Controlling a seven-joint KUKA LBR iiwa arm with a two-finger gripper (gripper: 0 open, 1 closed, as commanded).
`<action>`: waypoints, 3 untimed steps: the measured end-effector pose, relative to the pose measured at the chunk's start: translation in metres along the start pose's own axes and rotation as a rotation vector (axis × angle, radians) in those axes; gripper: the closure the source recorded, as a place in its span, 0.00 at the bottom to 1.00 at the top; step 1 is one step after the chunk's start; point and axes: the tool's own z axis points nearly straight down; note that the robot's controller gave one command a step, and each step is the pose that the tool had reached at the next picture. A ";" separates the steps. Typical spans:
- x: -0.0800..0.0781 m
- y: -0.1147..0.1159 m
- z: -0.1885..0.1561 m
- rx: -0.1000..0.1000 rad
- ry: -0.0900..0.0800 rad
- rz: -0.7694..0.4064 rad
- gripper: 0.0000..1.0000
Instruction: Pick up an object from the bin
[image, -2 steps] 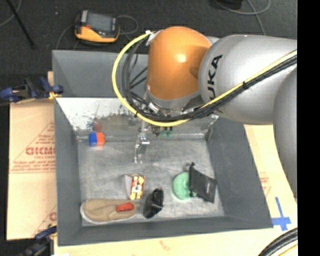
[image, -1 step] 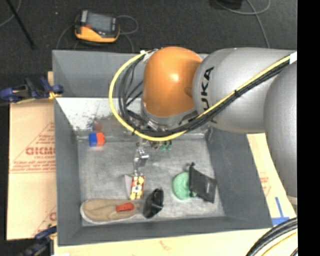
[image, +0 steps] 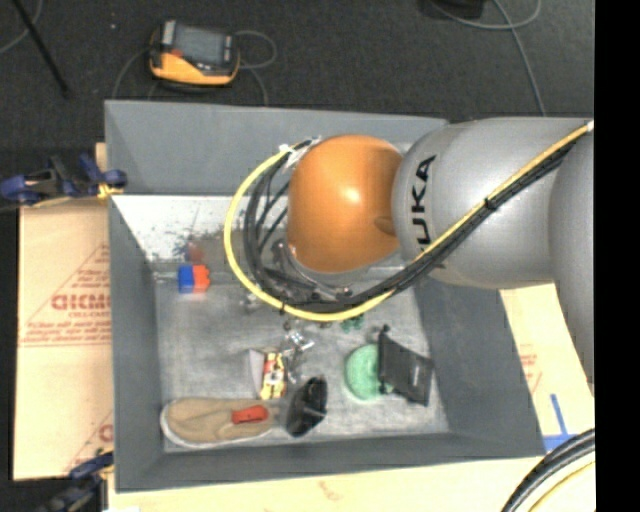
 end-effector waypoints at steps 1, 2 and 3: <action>0.007 0.005 0.021 -0.002 0.000 -0.170 0.00; -0.002 0.000 0.062 0.000 -0.002 -0.451 0.00; -0.013 -0.001 0.097 0.002 -0.002 -0.611 1.00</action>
Offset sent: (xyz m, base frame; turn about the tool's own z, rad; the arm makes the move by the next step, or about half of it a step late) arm 0.0104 -0.0006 -0.1073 -0.7602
